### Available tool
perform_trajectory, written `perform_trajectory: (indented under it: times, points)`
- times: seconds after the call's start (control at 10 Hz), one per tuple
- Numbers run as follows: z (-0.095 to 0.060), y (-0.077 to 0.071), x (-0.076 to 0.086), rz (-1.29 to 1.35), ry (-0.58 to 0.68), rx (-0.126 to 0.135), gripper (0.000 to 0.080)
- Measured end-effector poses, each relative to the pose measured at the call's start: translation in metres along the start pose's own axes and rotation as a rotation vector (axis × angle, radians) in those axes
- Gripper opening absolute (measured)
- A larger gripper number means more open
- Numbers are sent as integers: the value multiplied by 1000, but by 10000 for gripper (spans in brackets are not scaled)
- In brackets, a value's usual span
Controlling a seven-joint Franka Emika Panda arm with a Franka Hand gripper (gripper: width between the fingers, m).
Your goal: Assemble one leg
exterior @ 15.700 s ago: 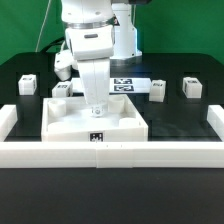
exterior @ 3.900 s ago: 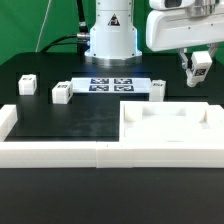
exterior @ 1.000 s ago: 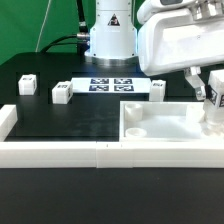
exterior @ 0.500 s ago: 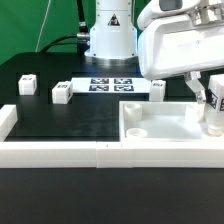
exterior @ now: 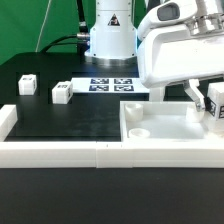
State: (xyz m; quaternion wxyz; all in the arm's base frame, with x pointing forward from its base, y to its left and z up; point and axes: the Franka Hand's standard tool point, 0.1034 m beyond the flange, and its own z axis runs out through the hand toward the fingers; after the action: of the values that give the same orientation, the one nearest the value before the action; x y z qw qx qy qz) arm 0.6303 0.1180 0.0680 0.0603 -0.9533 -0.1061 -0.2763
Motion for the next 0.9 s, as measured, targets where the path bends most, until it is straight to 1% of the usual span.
perform_trajectory:
  times: [0.1,0.2,0.4,0.9]
  points:
    - [0,0,-2,0,9,-3,287]
    - [1,0,-9,0,13,-5,287]
    - [-1,-1,-15,-5,37,-12,287]
    - [-2,-1,-17,-10,18,-8,288]
